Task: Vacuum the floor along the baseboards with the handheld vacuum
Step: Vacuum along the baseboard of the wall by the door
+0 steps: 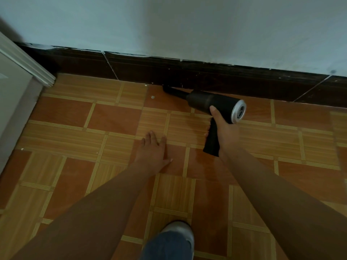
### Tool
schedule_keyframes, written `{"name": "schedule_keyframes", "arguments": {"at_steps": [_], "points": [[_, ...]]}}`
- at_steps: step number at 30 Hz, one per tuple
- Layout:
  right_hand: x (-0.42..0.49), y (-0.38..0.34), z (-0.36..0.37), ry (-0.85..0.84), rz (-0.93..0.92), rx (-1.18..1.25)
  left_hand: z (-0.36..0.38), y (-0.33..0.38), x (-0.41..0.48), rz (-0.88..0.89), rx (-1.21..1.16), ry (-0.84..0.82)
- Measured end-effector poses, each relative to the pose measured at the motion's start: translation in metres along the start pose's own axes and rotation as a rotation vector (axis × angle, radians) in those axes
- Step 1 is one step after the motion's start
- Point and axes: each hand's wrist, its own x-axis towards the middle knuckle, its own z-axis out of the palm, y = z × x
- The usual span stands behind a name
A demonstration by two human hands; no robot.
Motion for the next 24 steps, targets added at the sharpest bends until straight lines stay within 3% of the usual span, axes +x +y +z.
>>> {"name": "schedule_keyframes", "arguments": {"at_steps": [24], "points": [[-0.004,0.004,0.004,-0.067,0.022,-0.053,0.0,-0.004,0.002,0.03,0.023,-0.033]]}}
